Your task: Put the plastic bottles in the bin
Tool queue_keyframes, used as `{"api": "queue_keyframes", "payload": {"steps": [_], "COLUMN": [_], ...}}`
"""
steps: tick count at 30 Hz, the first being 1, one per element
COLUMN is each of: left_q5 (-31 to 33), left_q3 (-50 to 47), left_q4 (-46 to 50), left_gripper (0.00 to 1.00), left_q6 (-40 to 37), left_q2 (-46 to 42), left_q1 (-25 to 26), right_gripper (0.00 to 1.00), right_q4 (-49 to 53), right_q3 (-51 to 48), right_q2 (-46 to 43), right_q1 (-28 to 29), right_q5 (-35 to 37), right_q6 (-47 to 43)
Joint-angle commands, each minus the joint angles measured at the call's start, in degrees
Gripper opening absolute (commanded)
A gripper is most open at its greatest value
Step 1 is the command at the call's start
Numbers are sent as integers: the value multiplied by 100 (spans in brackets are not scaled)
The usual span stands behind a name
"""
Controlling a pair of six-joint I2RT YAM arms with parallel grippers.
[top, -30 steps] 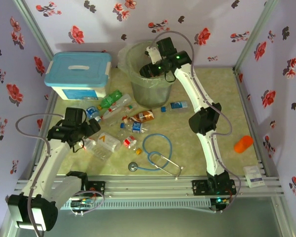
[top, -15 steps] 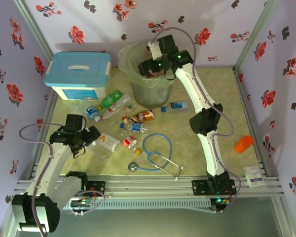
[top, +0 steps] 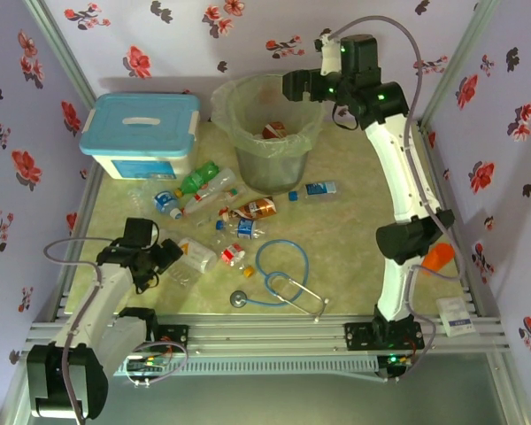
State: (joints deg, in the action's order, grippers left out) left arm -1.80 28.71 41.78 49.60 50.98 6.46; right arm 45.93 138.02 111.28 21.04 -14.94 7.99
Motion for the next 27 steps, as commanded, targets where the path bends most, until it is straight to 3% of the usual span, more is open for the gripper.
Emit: {"api": "queue_keyframes", "payload": {"steps": [1,7,17,24,27], "left_q5": [-80,-80,-45,51,176], "left_q3": [-157,-343,-16,517,1018], "left_q4": [-268,-407,-10,312,483], "left_gripper": [89,75,54,54,55], "left_q6": [181,386,432,370,207], "left_q2": [-49,-283,-863,-1094,-1108], "left_q1": [-42,-53,-64,-70,-68], "right_gripper": [99,99,98,97,92], "right_q4": [-273,-529,-570,-802,-814], "right_q3": [-466,-1264,-1707,-1886,-1773], "right_q2": [-203,-701,-865,-515,-209], "right_q1": [6,-95,-419,-864,-905], "right_q5": [115,235,616,339,-28], "right_q6": [110,108,439,1048,1281]}}
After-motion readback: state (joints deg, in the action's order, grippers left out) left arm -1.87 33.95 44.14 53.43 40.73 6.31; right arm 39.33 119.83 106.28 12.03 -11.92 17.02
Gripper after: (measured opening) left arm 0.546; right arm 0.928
